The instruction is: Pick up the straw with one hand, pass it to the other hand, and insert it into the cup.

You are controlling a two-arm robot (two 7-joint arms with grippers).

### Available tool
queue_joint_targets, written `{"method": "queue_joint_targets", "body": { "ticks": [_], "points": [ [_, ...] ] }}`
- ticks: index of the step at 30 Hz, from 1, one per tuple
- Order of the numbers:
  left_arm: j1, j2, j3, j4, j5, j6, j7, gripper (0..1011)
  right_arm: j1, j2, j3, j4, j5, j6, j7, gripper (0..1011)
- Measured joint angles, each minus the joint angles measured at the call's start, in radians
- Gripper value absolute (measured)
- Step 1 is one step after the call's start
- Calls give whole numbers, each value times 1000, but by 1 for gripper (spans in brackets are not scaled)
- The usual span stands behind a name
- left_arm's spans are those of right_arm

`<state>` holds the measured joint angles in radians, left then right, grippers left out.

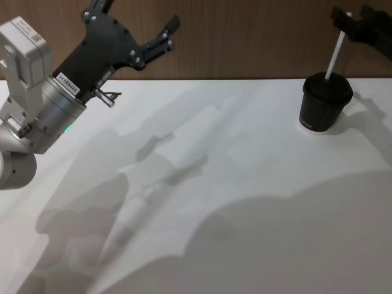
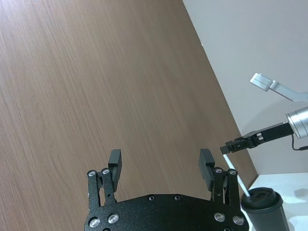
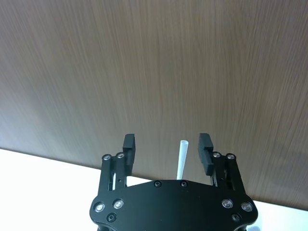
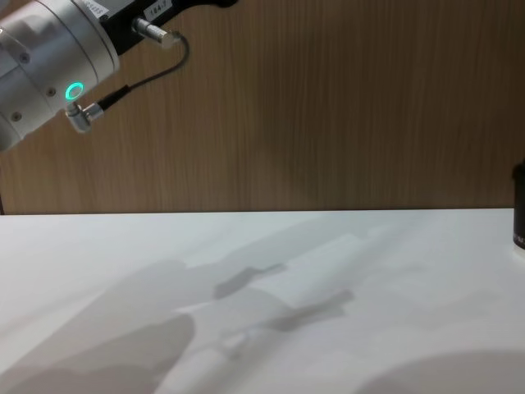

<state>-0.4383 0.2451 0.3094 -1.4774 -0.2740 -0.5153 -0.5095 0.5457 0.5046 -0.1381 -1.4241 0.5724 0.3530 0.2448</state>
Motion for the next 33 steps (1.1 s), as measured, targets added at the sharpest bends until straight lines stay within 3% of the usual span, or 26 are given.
{"method": "queue_joint_targets", "body": {
  "ticks": [8, 26, 33],
  "points": [
    [0, -8, 0, -9, -8, 43, 19, 1003, -38, -4, 1, -33, -10, -25, -16, 996],
    [0, -52, 23, -62, -52, 265, 107, 1003, -253, -20, -30, -220, -129, -142, -116, 1001],
    [2, -51, 27, -66, -53, 278, 117, 1003, -274, -25, -34, -235, -142, -154, -123, 1001]
  ]
}}
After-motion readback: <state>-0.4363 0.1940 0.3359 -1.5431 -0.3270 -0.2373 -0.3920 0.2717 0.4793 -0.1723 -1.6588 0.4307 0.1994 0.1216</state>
